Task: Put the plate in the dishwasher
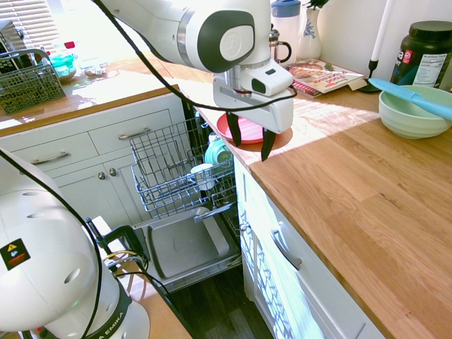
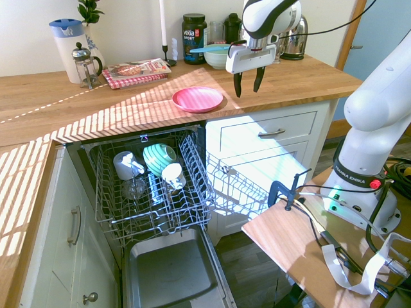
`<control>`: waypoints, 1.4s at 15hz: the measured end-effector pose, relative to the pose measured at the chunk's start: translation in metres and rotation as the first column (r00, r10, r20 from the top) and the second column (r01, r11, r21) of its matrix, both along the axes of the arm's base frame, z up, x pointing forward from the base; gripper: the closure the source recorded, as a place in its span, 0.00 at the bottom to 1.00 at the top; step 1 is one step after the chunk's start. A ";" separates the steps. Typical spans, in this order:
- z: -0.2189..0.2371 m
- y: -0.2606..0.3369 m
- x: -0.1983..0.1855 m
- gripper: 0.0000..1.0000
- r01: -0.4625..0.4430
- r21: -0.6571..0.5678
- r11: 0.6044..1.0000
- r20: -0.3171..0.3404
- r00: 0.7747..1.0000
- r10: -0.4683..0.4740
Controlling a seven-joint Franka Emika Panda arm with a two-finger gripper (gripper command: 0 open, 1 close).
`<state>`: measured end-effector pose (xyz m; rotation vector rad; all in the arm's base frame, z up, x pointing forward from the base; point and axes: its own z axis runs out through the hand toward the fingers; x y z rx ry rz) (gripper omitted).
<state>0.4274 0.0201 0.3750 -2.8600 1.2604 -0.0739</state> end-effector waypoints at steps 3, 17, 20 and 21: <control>0.006 -0.001 0.003 0.00 0.009 0.033 0.999 0.024 1.000 -0.009; -0.034 -0.019 0.086 0.00 -0.122 0.400 0.909 0.246 0.969 0.021; -0.044 -0.012 0.097 1.00 -0.159 0.418 0.894 0.220 0.973 0.070; -0.047 -0.011 0.098 1.00 -0.168 0.421 0.892 0.214 0.973 0.082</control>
